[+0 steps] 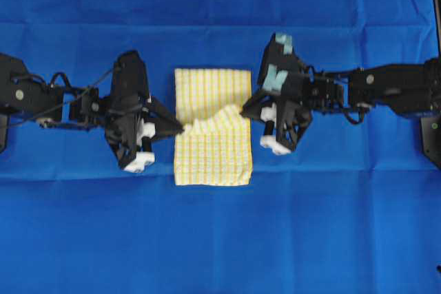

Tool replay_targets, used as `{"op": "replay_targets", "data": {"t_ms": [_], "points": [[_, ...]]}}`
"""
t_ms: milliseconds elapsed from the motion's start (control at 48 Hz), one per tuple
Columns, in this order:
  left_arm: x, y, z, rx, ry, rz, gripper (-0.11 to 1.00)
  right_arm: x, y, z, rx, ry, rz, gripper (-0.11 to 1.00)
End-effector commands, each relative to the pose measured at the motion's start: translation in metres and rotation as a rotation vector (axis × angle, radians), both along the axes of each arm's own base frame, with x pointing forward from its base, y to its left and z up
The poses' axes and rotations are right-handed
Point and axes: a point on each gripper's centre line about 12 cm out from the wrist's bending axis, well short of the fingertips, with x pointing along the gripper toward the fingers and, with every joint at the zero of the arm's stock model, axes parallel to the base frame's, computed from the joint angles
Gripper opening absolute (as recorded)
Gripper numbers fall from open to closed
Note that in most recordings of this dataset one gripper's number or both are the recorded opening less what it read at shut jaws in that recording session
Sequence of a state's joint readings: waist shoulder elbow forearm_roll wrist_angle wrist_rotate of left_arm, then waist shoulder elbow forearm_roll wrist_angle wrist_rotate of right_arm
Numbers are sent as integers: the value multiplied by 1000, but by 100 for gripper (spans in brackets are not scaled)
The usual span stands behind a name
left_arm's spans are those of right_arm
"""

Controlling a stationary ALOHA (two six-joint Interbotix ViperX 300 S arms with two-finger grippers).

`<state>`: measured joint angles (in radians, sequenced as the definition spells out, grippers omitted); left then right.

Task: Fold the yellow towel.
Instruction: 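Grasp the strip's top corners and fold them down onto the bottom half, then lower the folded end and release both grippers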

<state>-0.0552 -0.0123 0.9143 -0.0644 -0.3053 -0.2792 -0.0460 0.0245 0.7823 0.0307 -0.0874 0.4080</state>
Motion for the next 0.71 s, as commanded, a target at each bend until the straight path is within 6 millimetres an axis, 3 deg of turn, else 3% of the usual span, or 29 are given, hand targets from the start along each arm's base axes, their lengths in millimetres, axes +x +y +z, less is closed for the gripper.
{"op": "replay_targets", "data": {"t_ms": [0, 271, 687], "points": [[1, -9, 10, -5, -32, -23, 2, 2, 10, 13, 5, -40, 22, 8], [-2, -30, 8, -7, -27, -84, 2, 1, 30, 12, 29, -45, 53, 8], [-3, -31, 3, -3, 11, -90, 2, -1, 36, 11, 30, -38, 70, 8]]}}
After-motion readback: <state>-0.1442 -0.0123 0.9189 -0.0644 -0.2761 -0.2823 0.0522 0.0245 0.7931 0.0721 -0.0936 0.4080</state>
